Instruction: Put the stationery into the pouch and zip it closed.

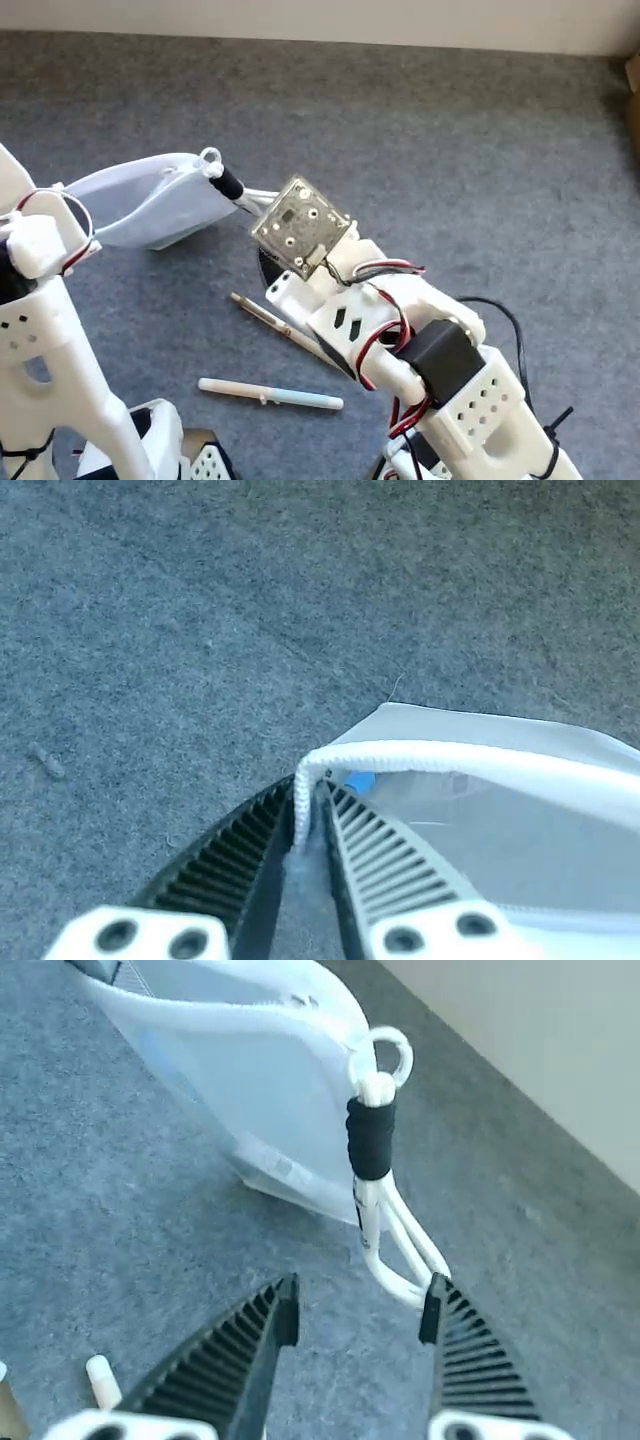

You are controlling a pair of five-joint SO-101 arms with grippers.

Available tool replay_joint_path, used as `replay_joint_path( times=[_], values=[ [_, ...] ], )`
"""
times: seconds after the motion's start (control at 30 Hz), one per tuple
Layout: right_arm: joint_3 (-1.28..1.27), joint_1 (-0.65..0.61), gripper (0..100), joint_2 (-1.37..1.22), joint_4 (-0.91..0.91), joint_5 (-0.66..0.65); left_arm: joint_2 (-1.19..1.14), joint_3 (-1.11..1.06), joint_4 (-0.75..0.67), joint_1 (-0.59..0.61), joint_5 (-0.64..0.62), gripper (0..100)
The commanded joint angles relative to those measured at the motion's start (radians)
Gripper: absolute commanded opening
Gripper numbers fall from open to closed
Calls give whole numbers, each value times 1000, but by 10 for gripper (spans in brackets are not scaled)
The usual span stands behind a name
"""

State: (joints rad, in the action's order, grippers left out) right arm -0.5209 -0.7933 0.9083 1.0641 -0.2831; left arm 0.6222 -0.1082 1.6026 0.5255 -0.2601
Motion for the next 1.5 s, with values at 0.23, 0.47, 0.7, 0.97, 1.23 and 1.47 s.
replay_joint_path(
  times=[0.23, 0.47, 0.7, 0.97, 1.23, 1.47],
  values=[
    [-283, -25, 191, 24, -214, 43, 13, 10, -64, 159, -44, 6],
    [-371, -127, 191, 22, -306, 43, 13, 8, -86, 202, -58, 6],
    [-444, -133, 191, 8, -406, 43, 13, 7, -86, 199, -58, 6],
    [-343, -147, 191, -318, -404, 43, 13, 4, -86, 199, -58, 6],
    [-243, -147, 191, -509, -403, 43, 13, 2, -86, 199, -58, 6],
    [-168, -147, 191, -650, -403, 43, 13, 2, -86, 199, -58, 6]
  ],
)
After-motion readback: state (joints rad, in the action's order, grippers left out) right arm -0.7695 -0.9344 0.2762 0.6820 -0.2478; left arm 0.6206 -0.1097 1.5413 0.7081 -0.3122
